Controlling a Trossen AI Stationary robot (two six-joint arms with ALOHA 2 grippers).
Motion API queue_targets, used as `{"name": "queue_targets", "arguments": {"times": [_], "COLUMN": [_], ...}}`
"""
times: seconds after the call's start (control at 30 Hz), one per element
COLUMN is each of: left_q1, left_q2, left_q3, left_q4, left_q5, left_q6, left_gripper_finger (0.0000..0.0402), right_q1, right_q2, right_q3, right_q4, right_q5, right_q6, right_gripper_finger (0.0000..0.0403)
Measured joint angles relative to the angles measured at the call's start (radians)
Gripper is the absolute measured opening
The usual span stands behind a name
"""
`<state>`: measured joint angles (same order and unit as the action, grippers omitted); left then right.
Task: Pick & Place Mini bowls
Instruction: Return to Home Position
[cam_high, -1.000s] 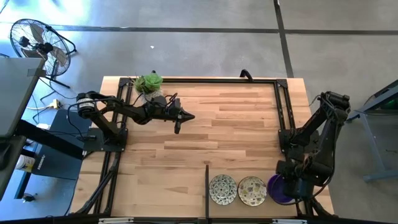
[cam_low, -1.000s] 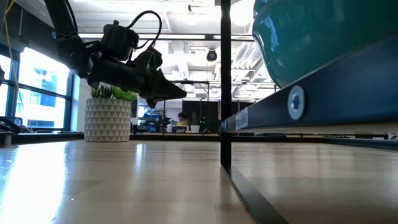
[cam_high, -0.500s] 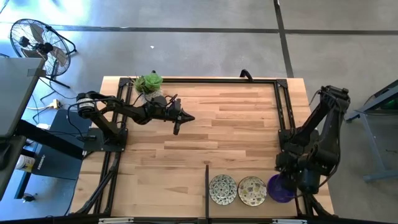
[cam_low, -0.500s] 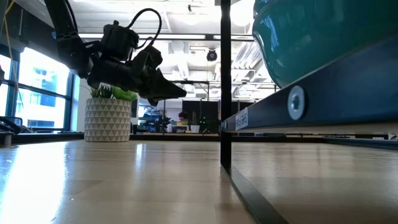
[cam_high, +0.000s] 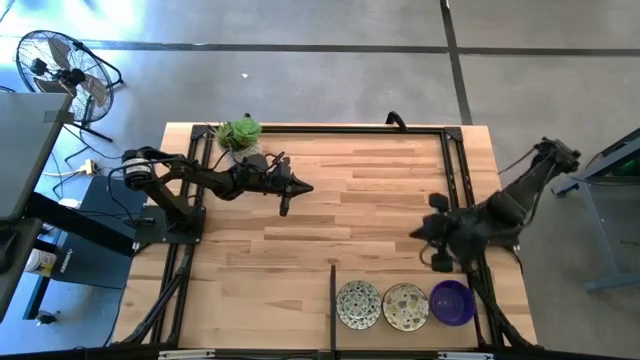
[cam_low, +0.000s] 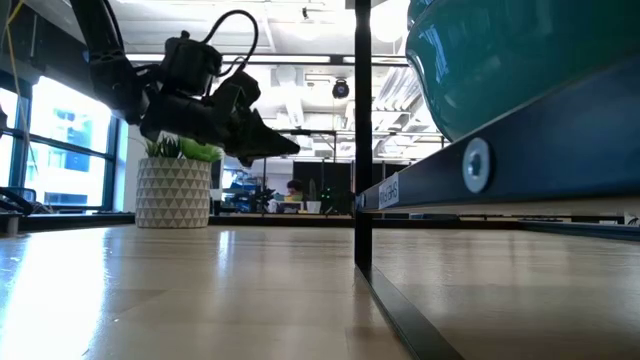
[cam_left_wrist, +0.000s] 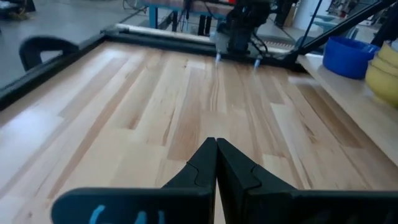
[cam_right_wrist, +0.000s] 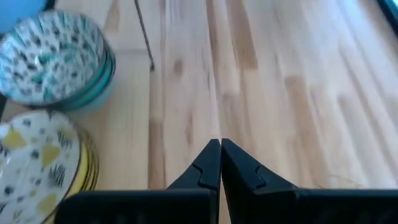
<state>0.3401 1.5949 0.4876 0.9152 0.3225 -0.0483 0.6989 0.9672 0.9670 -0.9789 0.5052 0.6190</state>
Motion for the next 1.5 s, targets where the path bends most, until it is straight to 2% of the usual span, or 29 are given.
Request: {"name": "queue_targets", "arguments": {"times": [0.2, 0.4, 0.53, 0.73, 0.8, 1.03, 1.33, 1.5], "left_q1": [0.000, 0.000, 0.000, 0.000, 0.000, 0.000, 0.000, 0.000], "left_q2": [-0.073, -0.137, -0.160, -0.212, -0.231, -0.327, -0.455, -0.521], "left_q3": [-0.018, -0.064, -0.104, -0.161, -0.172, -0.227, -0.282, -0.294], "left_q4": [0.005, 0.005, 0.012, 0.065, 0.058, 0.045, -0.015, -0.097], "left_q5": [-0.015, -0.027, -0.029, -0.048, -0.053, -0.092, -0.136, -0.155], "left_q6": [0.035, 0.044, 0.042, 0.040, 0.040, 0.036, 0.025, 0.025], "left_gripper_finger": [0.0001, 0.0001, 0.0001, 0.0001, 0.0001, 0.0001, 0.0001, 0.0001], "right_q1": [-0.228, -0.431, -0.569, -0.755, -0.796, -0.876, -0.884, -0.884], "right_q2": [-0.020, -0.012, -0.033, -0.037, -0.041, -0.097, -0.288, -0.401], "right_q3": [0.000, -0.014, -0.137, -0.392, -0.458, -0.591, -0.701, -0.777], "right_q4": [0.199, 0.381, 0.649, 1.169, 1.272, 1.357, 1.359, 1.369], "right_q5": [-0.146, -0.328, -0.523, -0.693, -0.724, -0.707, -0.492, -0.426], "right_q6": [-0.344, -0.594, -0.708, -0.758, -0.753, -0.715, -0.737, -0.732], "right_gripper_finger": [0.0000, 0.0000, 0.0000, 0.0000, 0.0000, 0.0000, 0.0000, 0.0000]}}
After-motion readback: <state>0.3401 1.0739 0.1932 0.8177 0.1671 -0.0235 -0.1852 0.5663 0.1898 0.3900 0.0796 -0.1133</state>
